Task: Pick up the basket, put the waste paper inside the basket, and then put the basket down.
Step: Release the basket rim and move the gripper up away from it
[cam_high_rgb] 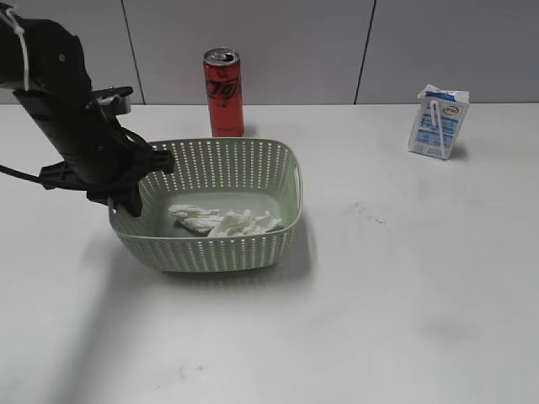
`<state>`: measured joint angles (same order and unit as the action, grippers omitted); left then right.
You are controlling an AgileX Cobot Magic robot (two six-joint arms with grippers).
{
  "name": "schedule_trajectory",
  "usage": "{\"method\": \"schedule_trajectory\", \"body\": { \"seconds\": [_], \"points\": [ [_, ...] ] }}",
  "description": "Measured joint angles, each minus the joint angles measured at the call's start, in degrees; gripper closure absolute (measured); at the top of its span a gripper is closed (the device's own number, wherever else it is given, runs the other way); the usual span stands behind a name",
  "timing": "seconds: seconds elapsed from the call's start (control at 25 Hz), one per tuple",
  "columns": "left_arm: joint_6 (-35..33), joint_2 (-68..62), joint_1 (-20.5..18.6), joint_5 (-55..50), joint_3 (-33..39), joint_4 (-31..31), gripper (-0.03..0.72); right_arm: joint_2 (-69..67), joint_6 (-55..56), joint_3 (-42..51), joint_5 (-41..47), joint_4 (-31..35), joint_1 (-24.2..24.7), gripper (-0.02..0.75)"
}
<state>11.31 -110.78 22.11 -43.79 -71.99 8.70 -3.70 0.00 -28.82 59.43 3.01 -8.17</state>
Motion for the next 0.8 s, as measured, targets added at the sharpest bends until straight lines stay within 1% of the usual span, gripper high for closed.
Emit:
{"method": "schedule_trajectory", "body": {
  "seconds": [0.12, 0.32, 0.4, 0.44, 0.48, 0.56, 0.64, 0.72, 0.76, 0.8],
  "points": [
    [0.06, -1.11, 0.19, 1.28, 0.00, -0.12, 0.683, 3.64, 0.00, 0.05, 0.27, -0.05, 0.00, 0.167],
    [0.05, -1.57, 0.22, 2.82, -0.03, -1.87, 0.683, 3.91, 0.00, 0.05, 0.35, -0.05, 0.00, 0.167],
    [-0.46, -2.00, 0.22, 3.00, -0.07, -2.30, 0.668, 3.91, 0.00, 0.05, 0.35, -0.05, 0.00, 0.167],
    [-0.84, -2.30, 0.22, 3.01, -0.07, -2.36, 0.641, 3.91, 0.00, 0.05, 0.35, -0.05, 0.00, 0.167],
    [-1.14, -2.58, 0.22, 3.01, -0.07, -2.48, 0.596, 3.91, 0.00, 0.05, 0.35, -0.05, 0.00, 0.167],
    [-1.34, -2.58, 0.22, 3.01, -0.25, -2.55, 0.464, 3.91, 0.00, 0.05, 0.35, -0.05, 0.00, 0.167],
    [-1.47, -2.58, 0.22, 2.21, -0.58, -2.67, 0.270, 3.91, 0.00, 0.05, 0.35, -0.05, 0.00, 0.167],
    [-1.47, -2.25, 0.22, -0.21, -1.62, -2.89, 0.109, 3.91, 0.00, 0.05, 0.35, -0.05, 0.00, 0.167],
    [-1.47, -1.83, -0.01, -2.29, -2.56, -3.41, 0.063, 3.91, 0.00, 0.05, 0.35, -0.10, 0.00, 0.167],
    [-1.93, -1.13, -0.28, -4.62, -3.81, -3.84, 0.036, 3.91, 0.39, 0.05, 0.35, -0.27, 0.00, 0.167]
  ]
}}
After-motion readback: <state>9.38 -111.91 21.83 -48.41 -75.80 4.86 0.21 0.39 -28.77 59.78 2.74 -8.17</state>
